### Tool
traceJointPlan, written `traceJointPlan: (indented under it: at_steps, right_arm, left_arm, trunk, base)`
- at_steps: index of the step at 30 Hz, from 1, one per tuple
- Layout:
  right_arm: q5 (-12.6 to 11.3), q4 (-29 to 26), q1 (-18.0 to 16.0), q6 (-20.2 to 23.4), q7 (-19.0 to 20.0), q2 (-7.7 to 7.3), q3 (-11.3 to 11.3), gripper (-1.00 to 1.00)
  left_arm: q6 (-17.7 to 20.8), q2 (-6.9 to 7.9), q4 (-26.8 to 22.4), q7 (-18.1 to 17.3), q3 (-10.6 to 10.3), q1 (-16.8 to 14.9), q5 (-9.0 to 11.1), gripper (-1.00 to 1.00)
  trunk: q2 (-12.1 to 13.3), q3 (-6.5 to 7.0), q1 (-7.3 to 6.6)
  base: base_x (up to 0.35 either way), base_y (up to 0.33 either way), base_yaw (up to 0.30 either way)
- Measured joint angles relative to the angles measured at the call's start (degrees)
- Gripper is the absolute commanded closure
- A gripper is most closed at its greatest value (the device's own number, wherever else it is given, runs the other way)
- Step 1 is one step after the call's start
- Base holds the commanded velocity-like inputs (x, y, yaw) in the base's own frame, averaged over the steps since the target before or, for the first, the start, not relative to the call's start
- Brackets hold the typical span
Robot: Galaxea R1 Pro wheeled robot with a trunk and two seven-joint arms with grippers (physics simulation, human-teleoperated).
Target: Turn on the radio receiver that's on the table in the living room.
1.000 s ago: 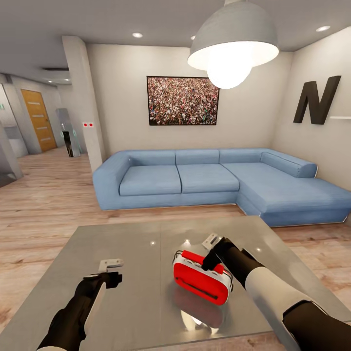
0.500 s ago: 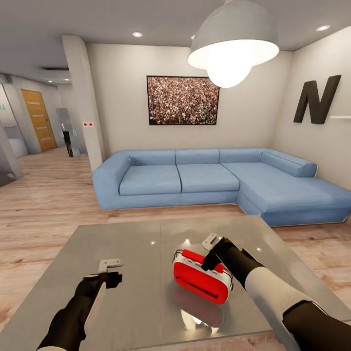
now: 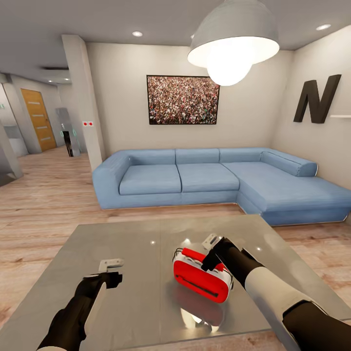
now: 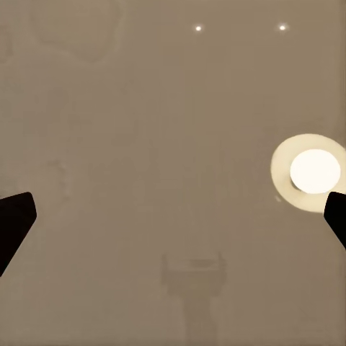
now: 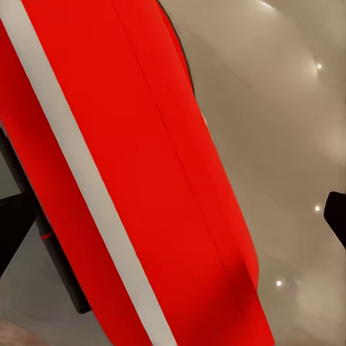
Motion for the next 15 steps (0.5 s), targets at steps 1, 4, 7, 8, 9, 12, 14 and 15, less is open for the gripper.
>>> traceJointPlan:
  at_steps: [1, 4, 7, 8, 9, 12, 14, 15]
  right_arm:
    - [0.00, 0.00, -0.01, 0.00, 0.00, 0.00, 0.00, -1.00]
    - [-0.02, 0.00, 0.00, 0.00, 0.00, 0.00, 0.00, -1.00]
    - [-0.04, 0.00, 0.00, 0.00, 0.00, 0.00, 0.00, -1.00]
    - [-0.04, 0.00, 0.01, 0.00, 0.00, 0.00, 0.00, -1.00]
    - [-0.04, 0.00, 0.02, 0.00, 0.00, 0.00, 0.00, -1.00]
    - [-0.04, 0.00, 0.04, 0.00, 0.00, 0.00, 0.00, -1.00]
    - [-0.04, 0.00, 0.01, 0.00, 0.00, 0.00, 0.00, -1.00]
    - [-0.04, 0.00, -0.02, 0.00, 0.00, 0.00, 0.00, -1.00]
  left_arm:
    - [0.00, 0.01, 0.01, 0.00, 0.00, 0.00, -0.01, -1.00]
    - [0.00, -0.01, 0.02, 0.00, 0.01, 0.00, 0.04, -1.00]
    - [0.00, -0.02, 0.01, 0.00, 0.00, 0.00, 0.03, -1.00]
    - [0.00, -0.02, 0.03, 0.00, 0.00, 0.00, 0.04, -1.00]
    - [0.00, -0.02, 0.04, 0.00, 0.00, 0.00, 0.02, -1.00]
    - [0.00, -0.01, 0.05, -0.03, 0.01, 0.00, 0.06, -1.00]
    - [0.00, -0.02, 0.03, -0.04, 0.00, 0.00, 0.07, -1.00]
    - [0.00, -0.02, 0.02, -0.02, 0.00, 0.00, 0.07, -1.00]
  trunk:
    - [0.00, 0.00, 0.00]
    - [0.00, 0.00, 0.00]
    - [0.00, 0.00, 0.00]
    - [-0.39, -0.18, 0.21]
    - [-0.79, -0.35, 0.43]
    - [-0.80, -0.36, 0.44]
    - [-0.80, -0.36, 0.44]
    - [-0.80, -0.36, 0.44]
  base:
    - [0.000, 0.000, 0.000]
    - [0.000, 0.000, 0.000]
    - [0.000, 0.000, 0.000]
    - [0.000, 0.000, 0.000]
    - [0.000, 0.000, 0.000]
    - [0.000, 0.000, 0.000]
    - [0.000, 0.000, 0.000]
    - [0.000, 0.000, 0.000]
